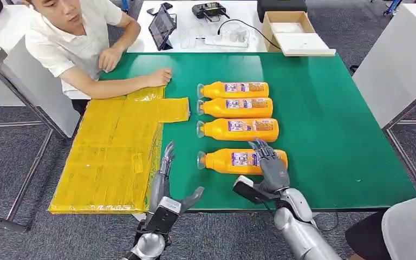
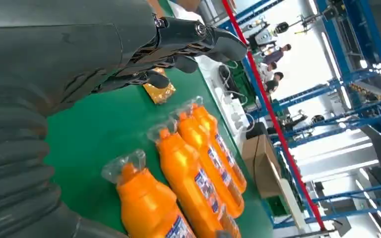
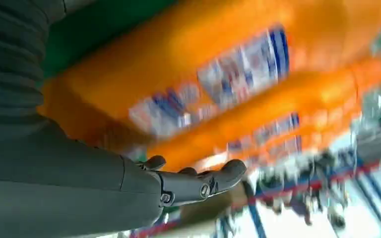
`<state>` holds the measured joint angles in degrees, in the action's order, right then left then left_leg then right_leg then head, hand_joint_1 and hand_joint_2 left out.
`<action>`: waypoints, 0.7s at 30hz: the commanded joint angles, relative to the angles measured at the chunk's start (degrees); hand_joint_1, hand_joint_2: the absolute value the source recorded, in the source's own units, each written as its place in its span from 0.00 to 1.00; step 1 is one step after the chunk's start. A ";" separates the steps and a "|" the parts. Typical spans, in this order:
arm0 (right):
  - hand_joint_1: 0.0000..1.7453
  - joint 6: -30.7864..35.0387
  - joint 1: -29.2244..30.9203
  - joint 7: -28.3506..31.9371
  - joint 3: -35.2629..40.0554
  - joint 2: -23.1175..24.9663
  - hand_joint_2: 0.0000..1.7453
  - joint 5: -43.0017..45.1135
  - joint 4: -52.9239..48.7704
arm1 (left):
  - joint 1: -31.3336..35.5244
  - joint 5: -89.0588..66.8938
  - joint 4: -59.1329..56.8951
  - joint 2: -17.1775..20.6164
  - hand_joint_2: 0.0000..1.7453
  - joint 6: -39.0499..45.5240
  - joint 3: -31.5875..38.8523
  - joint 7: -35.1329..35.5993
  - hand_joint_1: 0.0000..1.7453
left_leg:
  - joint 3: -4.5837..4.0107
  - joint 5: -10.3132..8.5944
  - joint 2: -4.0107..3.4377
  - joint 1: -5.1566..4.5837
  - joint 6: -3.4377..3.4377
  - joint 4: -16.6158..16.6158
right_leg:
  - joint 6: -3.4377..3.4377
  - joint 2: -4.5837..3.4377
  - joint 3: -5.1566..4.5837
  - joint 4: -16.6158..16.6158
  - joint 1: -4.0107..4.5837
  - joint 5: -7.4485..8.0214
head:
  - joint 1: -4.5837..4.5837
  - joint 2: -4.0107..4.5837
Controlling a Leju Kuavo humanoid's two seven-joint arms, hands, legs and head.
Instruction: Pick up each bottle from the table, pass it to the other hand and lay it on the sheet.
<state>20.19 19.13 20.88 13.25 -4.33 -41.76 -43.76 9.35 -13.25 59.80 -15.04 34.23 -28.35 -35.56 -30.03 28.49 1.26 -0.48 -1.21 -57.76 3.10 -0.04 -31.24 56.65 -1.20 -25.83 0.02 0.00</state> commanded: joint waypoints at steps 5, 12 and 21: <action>0.00 2.18 3.20 -5.11 4.59 -0.87 1.00 -5.40 9.83 | 1.32 -0.26 -0.16 1.47 1.00 -0.33 -2.94 1.03 0.00 | 0.04 -0.05 -0.09 0.04 0.05 0.00 | -0.08 -0.02 0.03 -0.03 0.05 0.07 | 0.00 0.00; 0.00 8.79 2.79 -17.13 9.59 -1.93 1.00 -18.19 5.56 | 0.11 -1.97 1.67 1.45 1.00 -0.12 -2.27 2.63 0.00 | -0.01 -0.11 -0.16 0.08 0.02 -0.01 | -0.07 -0.06 0.01 -0.06 0.09 0.17 | 0.00 0.02; 0.00 9.62 2.80 -20.94 9.22 -1.38 1.00 -25.02 1.90 | -0.28 -2.91 2.34 1.11 1.00 -0.31 -1.30 3.13 0.00 | -0.04 -0.11 -0.18 0.06 0.02 -0.05 | -0.06 -0.08 -0.04 -0.01 0.08 0.16 | -0.02 0.00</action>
<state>30.60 20.90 1.12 20.02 -5.25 -65.02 -41.20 8.56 -16.15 61.90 -15.06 34.14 -29.53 -32.92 -29.95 28.42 1.24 -0.50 -1.30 -57.78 3.18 -0.05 -31.14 56.65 -1.20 -25.76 0.00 0.00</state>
